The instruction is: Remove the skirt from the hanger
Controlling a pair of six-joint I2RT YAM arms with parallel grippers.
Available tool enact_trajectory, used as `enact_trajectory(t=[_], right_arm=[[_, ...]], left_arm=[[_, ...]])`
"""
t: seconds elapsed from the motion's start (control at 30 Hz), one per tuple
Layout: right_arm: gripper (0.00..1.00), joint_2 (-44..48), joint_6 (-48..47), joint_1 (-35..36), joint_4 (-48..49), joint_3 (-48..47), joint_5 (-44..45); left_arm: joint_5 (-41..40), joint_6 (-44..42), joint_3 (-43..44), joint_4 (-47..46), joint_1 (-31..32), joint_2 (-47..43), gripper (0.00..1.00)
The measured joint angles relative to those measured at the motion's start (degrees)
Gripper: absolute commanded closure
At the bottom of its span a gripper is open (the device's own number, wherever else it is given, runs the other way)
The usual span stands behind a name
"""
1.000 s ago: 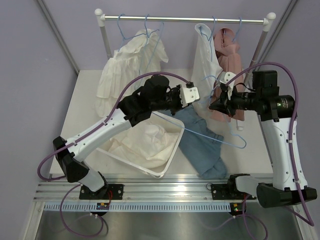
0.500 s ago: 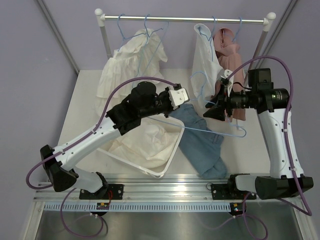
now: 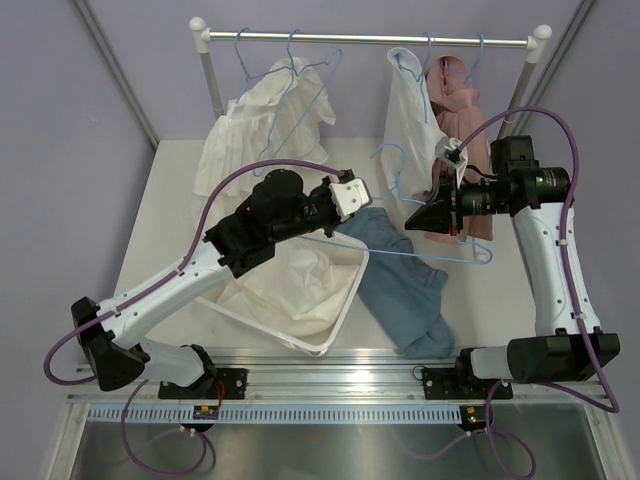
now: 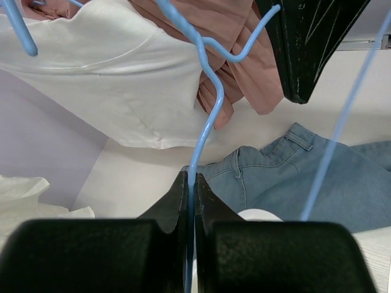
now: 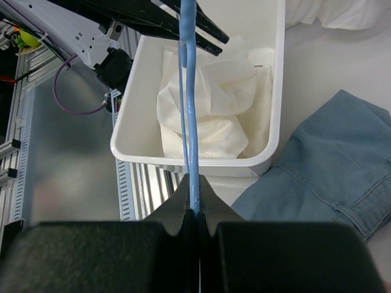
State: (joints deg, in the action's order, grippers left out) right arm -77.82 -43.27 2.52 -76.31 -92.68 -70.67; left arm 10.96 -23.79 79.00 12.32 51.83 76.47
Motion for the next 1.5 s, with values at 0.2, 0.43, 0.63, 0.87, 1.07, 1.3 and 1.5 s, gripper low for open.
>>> enact_trajectory(t=[0.2, 0.43, 0.63, 0.87, 1.07, 1.3, 1.5], right_arm=[[1.0, 2.36, 2.86, -0.46, 1.2, 0.7, 1.38], [1.0, 10.6, 11.91, -0.72, 10.47, 3.56, 9.25], [1.0, 13.94, 21.68, -0.72, 21.9, 6.08, 19.61], [1.0, 8.98, 30.64, 7.23, 32.54, 4.07, 37.64], [1.0, 2.08, 38.42, 19.41, 41.07, 0.7, 63.47], [1.0, -6.36, 42.12, 25.9, 49.24, -7.1, 83.25], [1.0, -12.92, 43.34, 27.39, 52.94, -16.52, 88.63]], left_arm=[[-2.86, 2.62, 0.46, -1.64, 0.07, 0.0, 0.12], [-7.54, 7.87, 10.75, -0.48, -0.15, 1.22, 0.01], [-15.58, 11.72, 15.43, 0.83, -0.48, -0.37, 0.01], [-22.27, 17.84, 6.47, 2.99, -0.79, -8.72, 0.01], [-25.81, 26.56, -5.44, 3.87, -0.92, -17.07, 0.01], [-28.35, 33.35, -15.96, 4.04, -0.94, -24.35, 0.01], [-30.49, 35.85, -18.01, 4.24, -0.96, -28.13, 0.01]])
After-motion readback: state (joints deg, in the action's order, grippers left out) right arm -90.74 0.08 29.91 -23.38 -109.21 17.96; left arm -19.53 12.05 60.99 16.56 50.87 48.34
